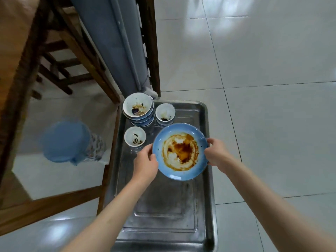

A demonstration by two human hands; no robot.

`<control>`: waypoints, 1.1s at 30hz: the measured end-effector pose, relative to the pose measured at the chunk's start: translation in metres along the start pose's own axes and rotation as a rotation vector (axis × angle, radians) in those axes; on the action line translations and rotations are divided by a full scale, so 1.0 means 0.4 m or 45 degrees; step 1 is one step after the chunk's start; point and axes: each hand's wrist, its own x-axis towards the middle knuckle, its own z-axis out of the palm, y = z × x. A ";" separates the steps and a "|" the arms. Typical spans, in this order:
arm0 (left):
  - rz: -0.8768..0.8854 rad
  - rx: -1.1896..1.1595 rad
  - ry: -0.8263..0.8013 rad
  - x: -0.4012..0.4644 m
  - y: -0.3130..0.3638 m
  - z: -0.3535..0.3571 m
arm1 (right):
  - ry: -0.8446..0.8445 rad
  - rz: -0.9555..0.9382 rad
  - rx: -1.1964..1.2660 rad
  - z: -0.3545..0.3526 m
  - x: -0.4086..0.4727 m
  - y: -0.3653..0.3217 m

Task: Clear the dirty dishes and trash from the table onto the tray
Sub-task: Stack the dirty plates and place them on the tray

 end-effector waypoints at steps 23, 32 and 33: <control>-0.214 -0.111 0.024 0.083 -0.086 0.072 | 0.000 -0.021 -0.364 0.072 0.144 0.021; -0.210 -0.035 0.022 0.082 -0.085 0.079 | -0.027 0.060 -0.419 0.081 0.151 0.018; -0.213 -0.030 0.018 0.081 -0.083 0.077 | -0.034 0.070 -0.418 0.082 0.150 0.015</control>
